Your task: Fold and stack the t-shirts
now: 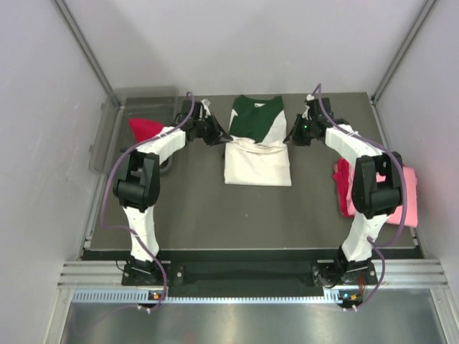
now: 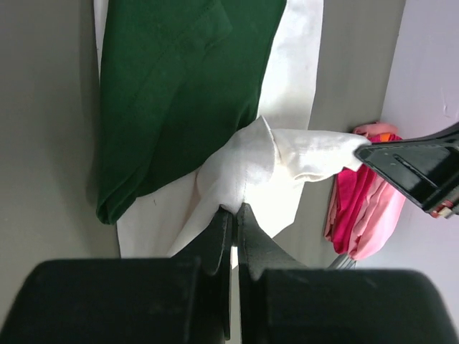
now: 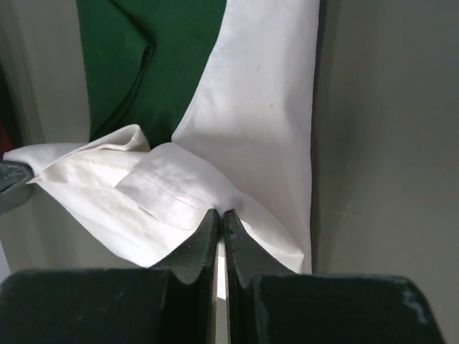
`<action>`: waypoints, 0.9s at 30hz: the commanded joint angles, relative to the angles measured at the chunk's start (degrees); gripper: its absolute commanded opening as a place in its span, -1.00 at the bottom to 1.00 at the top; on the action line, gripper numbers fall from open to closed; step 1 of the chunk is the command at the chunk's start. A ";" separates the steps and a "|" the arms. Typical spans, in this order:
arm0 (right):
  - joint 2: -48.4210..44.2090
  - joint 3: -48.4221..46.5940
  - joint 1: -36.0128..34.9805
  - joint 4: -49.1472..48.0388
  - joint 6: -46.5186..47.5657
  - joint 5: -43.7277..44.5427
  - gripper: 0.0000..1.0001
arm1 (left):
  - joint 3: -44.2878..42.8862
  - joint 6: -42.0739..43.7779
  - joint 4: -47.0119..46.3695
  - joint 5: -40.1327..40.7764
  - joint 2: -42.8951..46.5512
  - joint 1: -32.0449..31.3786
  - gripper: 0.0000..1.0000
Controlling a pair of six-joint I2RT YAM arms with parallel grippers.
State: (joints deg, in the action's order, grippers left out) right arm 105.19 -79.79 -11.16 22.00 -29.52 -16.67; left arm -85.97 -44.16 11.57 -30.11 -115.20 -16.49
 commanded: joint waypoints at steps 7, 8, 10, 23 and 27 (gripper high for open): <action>4.15 -5.72 2.37 -2.40 0.25 -2.06 -1.00 | -10.35 0.30 -1.91 -3.29 -8.46 1.72 -1.00; 4.67 -6.16 2.37 -2.40 0.08 -1.97 -1.00 | -10.79 0.30 -1.73 -2.86 -8.73 1.81 -1.00; 5.20 -7.48 2.72 -2.66 -0.54 -1.62 -1.00 | -11.14 0.30 -2.08 -1.63 -8.99 2.08 -1.00; -7.88 7.87 3.69 -8.90 -0.10 -0.83 0.61 | 2.26 6.46 0.91 6.37 5.40 1.99 0.61; -15.26 21.21 3.60 -11.62 -0.10 -1.79 0.49 | 11.25 9.35 2.30 9.36 15.15 0.67 0.62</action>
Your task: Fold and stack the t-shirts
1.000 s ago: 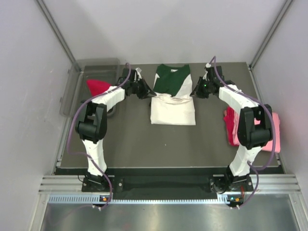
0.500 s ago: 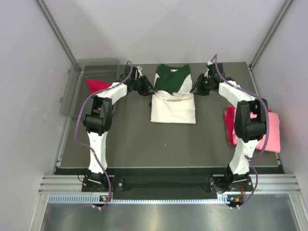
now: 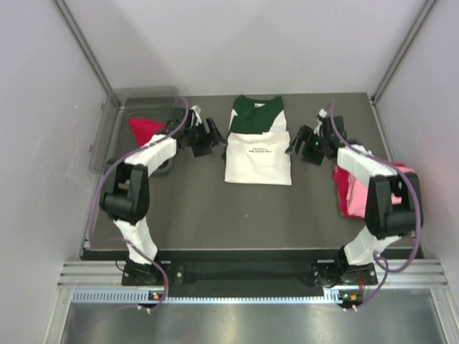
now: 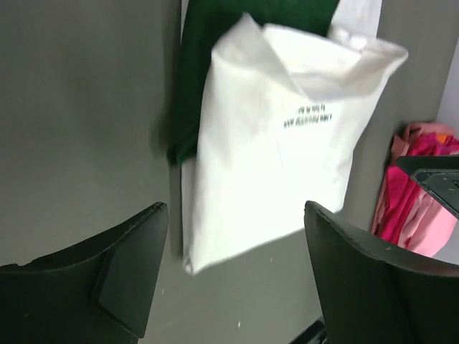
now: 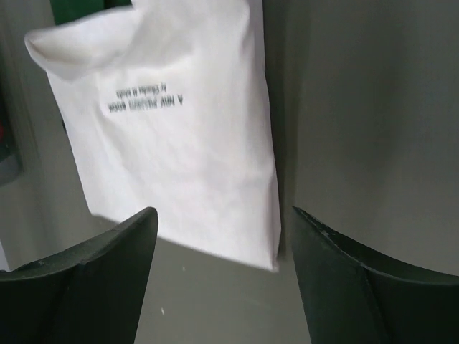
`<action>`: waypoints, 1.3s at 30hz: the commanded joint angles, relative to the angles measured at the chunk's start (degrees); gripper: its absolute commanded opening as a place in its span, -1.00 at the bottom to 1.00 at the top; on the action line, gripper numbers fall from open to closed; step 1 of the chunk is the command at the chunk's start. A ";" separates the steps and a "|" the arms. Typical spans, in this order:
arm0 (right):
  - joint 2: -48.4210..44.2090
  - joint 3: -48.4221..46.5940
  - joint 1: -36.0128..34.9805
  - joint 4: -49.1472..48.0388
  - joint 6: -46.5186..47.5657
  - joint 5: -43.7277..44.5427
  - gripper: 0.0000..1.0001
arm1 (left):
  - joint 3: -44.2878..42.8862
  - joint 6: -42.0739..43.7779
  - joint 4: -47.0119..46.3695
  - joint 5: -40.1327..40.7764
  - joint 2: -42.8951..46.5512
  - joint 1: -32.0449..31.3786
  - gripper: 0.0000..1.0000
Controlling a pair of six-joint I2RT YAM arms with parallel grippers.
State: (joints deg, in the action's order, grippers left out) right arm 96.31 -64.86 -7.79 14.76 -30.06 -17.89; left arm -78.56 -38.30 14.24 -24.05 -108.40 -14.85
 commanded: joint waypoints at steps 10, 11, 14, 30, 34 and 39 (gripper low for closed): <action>-15.19 22.40 0.15 -9.14 1.33 -2.50 0.23 | 24.74 4.73 -4.55 3.31 20.33 -1.93 0.44; -15.10 23.02 0.15 -9.57 0.89 -2.76 0.19 | 26.52 3.69 -6.31 3.31 20.94 -2.37 0.41; -15.28 25.30 -0.03 -11.95 0.27 -3.38 0.13 | 31.79 2.27 -12.28 3.13 22.44 -2.99 0.38; -5.71 24.87 -1.70 -16.52 0.80 -3.73 -0.04 | 28.82 0.86 -16.18 -1.61 12.87 -4.13 0.20; -3.59 24.26 -2.23 -17.75 0.71 -3.73 -0.17 | 27.42 0.69 -15.91 -1.17 10.76 -5.54 0.15; -1.83 23.29 -3.28 -17.93 1.32 -3.30 -0.42 | 26.45 0.86 -16.26 -0.29 7.51 -6.59 0.14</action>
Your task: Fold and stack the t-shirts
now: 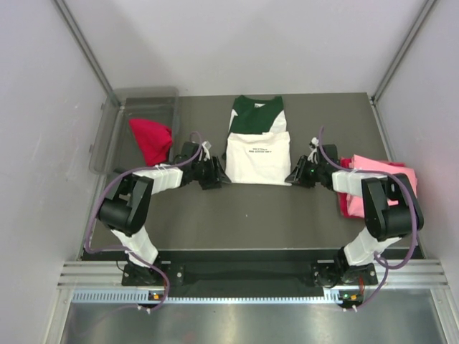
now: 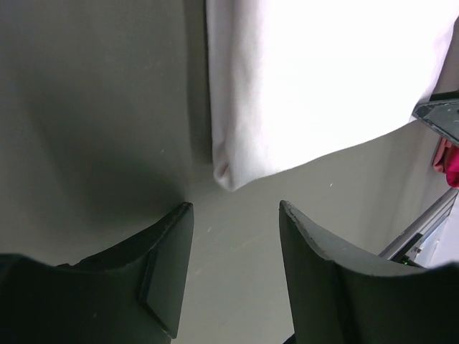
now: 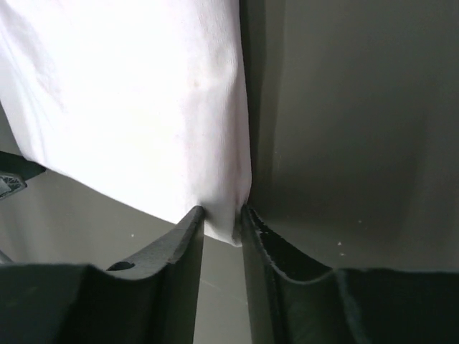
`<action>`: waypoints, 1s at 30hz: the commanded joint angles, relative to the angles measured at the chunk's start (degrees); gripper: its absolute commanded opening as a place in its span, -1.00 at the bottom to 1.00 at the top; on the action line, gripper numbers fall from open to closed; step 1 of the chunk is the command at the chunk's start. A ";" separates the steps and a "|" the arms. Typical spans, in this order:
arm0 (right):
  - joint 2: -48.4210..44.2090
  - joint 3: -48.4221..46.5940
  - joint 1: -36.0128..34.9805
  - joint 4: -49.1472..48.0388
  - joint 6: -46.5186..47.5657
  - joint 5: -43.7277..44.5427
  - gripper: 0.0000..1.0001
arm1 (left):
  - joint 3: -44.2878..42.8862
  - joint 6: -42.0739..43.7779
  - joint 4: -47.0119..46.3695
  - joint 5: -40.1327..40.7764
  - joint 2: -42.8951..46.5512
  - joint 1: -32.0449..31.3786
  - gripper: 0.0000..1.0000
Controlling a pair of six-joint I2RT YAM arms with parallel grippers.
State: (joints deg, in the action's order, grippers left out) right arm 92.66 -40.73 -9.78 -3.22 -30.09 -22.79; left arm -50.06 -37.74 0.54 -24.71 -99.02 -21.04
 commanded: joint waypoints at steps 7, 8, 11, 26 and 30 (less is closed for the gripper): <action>2.78 -1.11 -1.73 -0.12 2.05 2.13 -0.69 | -6.27 1.96 0.85 1.06 -6.27 -0.41 -0.04; 2.70 -1.11 -1.82 -0.12 2.14 2.13 -0.69 | -6.45 2.49 1.22 1.59 -6.53 -0.41 -0.06; 2.09 -0.84 -1.82 -0.03 2.31 2.66 -0.68 | -6.54 2.93 2.01 2.30 -6.80 -0.41 -0.06; -0.90 1.26 -2.43 -1.70 3.10 0.90 -1.00 | -5.66 3.81 0.96 0.63 -8.56 -1.73 -1.00; -4.59 4.34 -2.44 -0.91 1.97 -1.91 -1.00 | -2.32 2.93 1.74 0.72 -3.81 -2.87 -1.00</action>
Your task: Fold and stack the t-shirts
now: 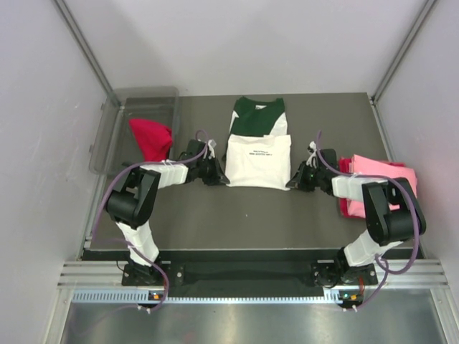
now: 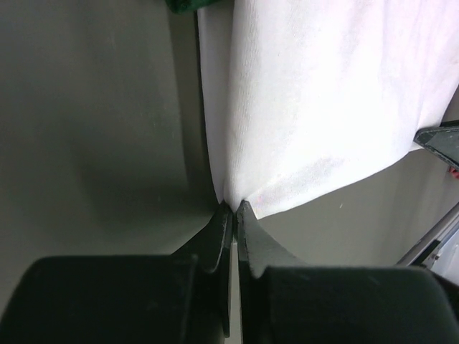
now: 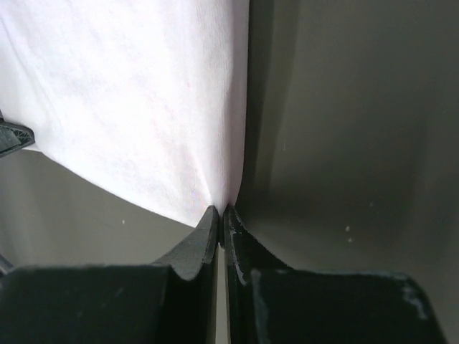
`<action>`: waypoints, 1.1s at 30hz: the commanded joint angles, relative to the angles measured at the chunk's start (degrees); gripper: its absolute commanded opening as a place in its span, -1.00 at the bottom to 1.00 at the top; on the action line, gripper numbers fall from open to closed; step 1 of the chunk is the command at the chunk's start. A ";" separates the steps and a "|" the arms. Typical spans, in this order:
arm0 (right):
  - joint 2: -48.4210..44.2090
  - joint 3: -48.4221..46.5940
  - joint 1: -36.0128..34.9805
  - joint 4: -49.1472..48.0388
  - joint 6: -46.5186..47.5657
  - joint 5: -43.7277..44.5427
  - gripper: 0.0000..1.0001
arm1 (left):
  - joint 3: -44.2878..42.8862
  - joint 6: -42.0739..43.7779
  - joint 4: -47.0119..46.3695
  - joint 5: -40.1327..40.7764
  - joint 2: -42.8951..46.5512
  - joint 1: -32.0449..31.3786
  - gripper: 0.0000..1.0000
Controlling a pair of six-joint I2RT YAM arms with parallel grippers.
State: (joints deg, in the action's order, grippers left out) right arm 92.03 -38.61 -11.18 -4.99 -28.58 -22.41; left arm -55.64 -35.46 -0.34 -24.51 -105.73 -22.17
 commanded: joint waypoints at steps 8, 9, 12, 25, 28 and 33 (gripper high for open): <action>-21.41 12.67 -1.48 10.59 -0.86 -5.45 -1.00 | 14.30 -0.48 8.51 4.12 19.85 -6.74 -1.00; -23.63 13.73 -1.56 12.10 -1.39 -5.62 -1.00 | 15.55 -0.92 9.56 3.95 23.78 -6.74 -1.00; -32.94 16.72 -2.35 18.86 -1.83 -5.54 -1.00 | 19.42 -2.15 11.84 3.25 32.04 -7.18 -1.00; -61.08 10.67 -4.38 45.15 -4.91 -1.32 -1.00 | 21.54 -6.73 25.56 1.31 54.57 -12.63 -1.00; -59.96 5.84 -4.29 46.30 -3.86 1.40 -1.00 | 19.52 -6.64 24.25 2.45 54.85 -12.37 -1.00; -50.21 -1.18 -4.29 42.44 -0.96 3.78 -1.00 | 13.19 -5.59 21.53 0.44 48.10 -9.30 -1.00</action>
State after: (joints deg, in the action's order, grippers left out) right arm 37.39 -35.00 -15.29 38.54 -31.55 -23.00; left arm -38.00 -40.58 21.87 -23.51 -54.37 -33.26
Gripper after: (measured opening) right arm 0.012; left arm 0.044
